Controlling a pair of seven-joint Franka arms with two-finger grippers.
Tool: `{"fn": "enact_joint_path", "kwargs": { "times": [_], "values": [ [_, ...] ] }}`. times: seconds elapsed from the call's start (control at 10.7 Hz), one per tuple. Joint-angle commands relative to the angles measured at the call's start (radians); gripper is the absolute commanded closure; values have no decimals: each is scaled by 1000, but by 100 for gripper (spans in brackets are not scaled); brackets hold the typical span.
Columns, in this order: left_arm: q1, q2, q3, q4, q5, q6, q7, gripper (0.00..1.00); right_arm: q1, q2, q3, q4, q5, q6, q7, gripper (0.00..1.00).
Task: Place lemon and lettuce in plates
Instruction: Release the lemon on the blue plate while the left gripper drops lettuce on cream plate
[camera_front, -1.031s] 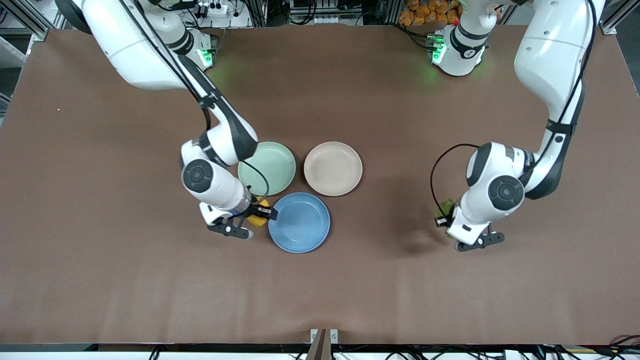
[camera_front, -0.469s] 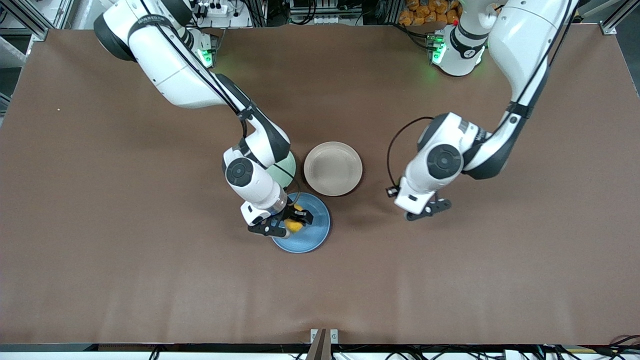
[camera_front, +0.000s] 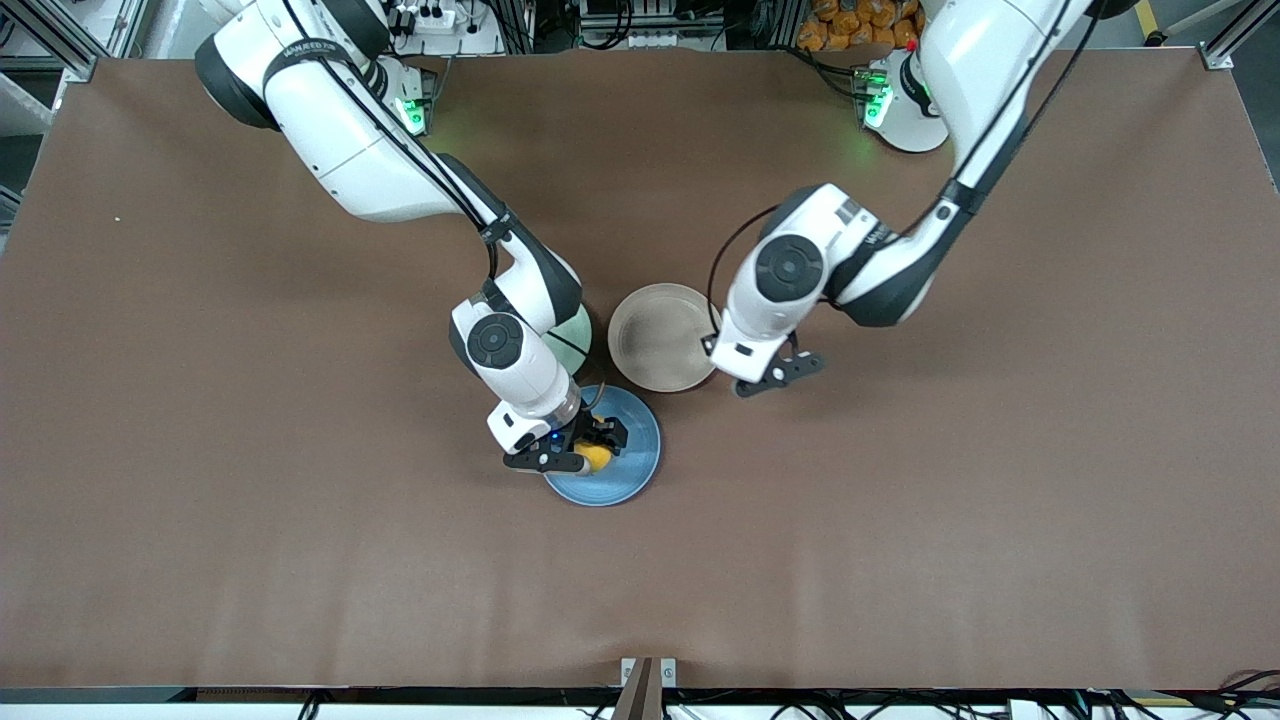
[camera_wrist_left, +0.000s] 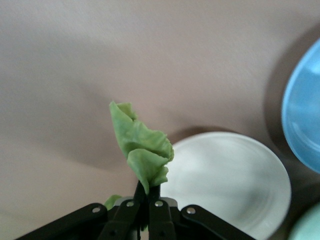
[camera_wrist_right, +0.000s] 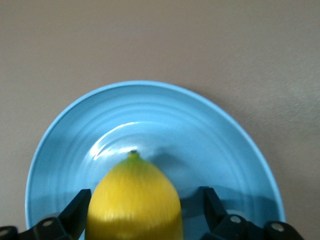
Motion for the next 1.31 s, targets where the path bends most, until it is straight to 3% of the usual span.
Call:
{"fn": "enact_joint_path", "kwargs": {
  "times": [0.0,0.38,0.56,0.66,0.75,0.94,1.22],
  "values": [
    [-44,-11,2,19,1,-10,-60,100,-19,11,12,59,11,-88,30,0],
    [-102,32,4,49,-16,-9,-61,100,-22,-4,17,292,192,-496,25,0],
    [-128,50,4,66,-19,-5,-61,96,-40,-6,11,360,206,-617,14,0],
    [-128,53,4,67,-5,-1,-51,6,-60,-27,6,365,206,-681,-24,0],
    [-151,55,5,68,-2,-1,-60,0,-83,-56,2,362,204,-721,-86,0],
    [-150,53,8,74,1,-1,-60,0,-128,-120,-44,331,208,-778,-217,0],
    [-119,43,16,102,1,-1,-57,0,-178,-254,-121,170,201,-791,-427,0]
  ]
}}
